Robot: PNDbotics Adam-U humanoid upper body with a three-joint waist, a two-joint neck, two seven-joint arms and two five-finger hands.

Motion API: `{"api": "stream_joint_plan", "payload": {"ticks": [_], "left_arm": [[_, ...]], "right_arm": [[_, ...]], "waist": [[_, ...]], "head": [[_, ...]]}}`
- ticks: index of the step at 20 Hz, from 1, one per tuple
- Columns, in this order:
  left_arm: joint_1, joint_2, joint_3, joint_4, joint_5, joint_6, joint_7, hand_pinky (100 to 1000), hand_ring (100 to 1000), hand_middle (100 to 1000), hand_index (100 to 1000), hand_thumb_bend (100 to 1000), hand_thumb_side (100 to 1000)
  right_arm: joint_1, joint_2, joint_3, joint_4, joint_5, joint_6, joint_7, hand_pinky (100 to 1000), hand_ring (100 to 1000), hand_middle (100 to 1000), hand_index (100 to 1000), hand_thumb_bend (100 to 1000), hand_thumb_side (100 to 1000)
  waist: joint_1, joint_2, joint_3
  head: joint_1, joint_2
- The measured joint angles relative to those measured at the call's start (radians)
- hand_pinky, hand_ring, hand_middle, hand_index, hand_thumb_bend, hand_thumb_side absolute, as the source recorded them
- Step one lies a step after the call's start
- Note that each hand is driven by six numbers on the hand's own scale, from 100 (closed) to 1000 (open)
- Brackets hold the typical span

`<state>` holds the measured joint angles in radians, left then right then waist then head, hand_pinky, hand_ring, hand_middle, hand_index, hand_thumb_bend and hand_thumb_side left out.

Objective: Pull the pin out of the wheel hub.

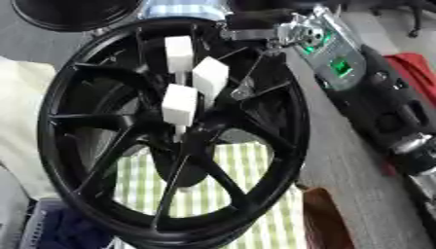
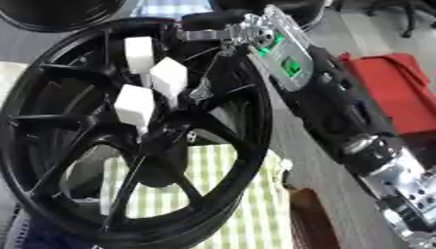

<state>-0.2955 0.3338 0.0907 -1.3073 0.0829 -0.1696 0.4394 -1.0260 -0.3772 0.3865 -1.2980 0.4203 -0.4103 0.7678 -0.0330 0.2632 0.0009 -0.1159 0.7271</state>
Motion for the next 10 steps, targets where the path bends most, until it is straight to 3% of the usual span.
{"api": "stream_joint_plan", "payload": {"ticks": [10], "left_arm": [[-0.002,0.000,-0.001,0.006,-0.002,0.002,-0.002,721,636,535,753,303,634]], "right_arm": [[-0.010,-0.006,0.006,0.000,0.000,0.002,0.002,749,698,614,718,434,191]], "waist": [[-0.002,-0.003,0.000]], "head": [[-0.013,-0.008]]}}
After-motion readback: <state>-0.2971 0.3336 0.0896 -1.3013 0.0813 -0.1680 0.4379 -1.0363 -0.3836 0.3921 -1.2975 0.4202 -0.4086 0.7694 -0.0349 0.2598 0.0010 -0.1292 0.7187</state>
